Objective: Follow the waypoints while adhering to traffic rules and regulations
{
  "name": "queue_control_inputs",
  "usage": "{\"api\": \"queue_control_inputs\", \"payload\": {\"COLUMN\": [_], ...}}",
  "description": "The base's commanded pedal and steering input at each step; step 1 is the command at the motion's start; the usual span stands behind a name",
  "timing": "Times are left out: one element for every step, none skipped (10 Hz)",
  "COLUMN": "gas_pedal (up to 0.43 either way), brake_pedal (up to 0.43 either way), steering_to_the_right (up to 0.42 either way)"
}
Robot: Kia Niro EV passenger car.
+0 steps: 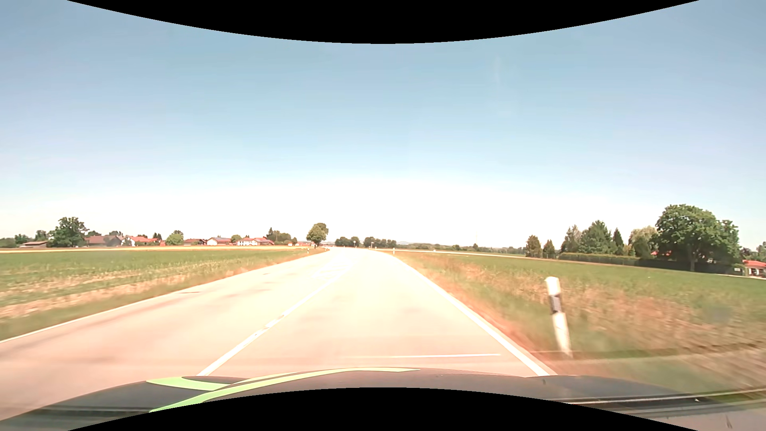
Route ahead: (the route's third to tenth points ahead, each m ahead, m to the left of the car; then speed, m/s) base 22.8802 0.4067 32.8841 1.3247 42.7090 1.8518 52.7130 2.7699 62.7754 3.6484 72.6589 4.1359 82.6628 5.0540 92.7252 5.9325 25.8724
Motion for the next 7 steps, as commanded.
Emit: {"api": "queue_control_inputs", "payload": {"gas_pedal": [0.169, 0.169, 0.169, 0.157, 0.157, 0.157, 0.157], "brake_pedal": [0.000, 0.000, 0.000, 0.000, 0.000, 0.000, 0.000], "steering_to_the_right": [-0.007, -0.006, -0.006, -0.005, -0.005, -0.005, -0.005]}}
